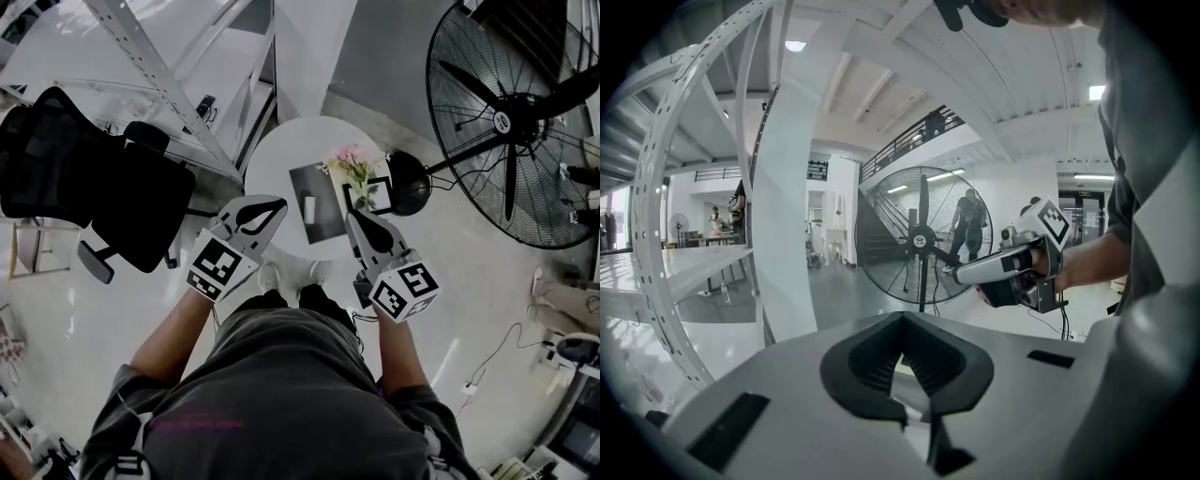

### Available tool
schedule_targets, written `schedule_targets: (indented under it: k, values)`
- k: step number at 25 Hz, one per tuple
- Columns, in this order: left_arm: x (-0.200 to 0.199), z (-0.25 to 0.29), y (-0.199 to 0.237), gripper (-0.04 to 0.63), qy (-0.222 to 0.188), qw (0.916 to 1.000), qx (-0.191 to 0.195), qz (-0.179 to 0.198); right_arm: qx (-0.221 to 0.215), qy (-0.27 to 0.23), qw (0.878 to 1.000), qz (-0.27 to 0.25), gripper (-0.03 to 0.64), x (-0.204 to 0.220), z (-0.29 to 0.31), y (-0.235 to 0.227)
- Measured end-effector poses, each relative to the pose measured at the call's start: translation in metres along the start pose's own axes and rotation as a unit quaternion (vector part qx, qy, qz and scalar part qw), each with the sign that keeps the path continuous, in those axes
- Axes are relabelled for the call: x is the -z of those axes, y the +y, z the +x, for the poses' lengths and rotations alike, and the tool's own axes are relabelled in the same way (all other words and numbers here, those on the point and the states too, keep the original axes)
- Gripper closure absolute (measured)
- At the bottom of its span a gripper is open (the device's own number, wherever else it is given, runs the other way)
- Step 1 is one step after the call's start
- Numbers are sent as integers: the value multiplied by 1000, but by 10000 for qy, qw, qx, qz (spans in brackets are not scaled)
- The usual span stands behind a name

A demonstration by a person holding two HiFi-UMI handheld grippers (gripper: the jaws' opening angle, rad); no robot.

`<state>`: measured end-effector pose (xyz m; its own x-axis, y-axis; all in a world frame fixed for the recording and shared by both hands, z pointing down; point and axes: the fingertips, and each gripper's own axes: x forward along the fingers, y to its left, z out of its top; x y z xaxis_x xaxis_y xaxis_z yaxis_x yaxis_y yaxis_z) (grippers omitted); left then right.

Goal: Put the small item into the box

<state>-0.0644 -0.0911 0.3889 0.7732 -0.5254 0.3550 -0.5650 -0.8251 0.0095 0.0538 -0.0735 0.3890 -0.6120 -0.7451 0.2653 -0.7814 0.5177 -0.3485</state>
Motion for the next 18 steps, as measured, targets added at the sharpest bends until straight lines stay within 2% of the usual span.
schedule_targets:
  k: [18]
  values:
    - [1, 15, -8, 581, 83, 9999, 52, -26, -62, 102, 9999, 22, 595, 4, -2, -12]
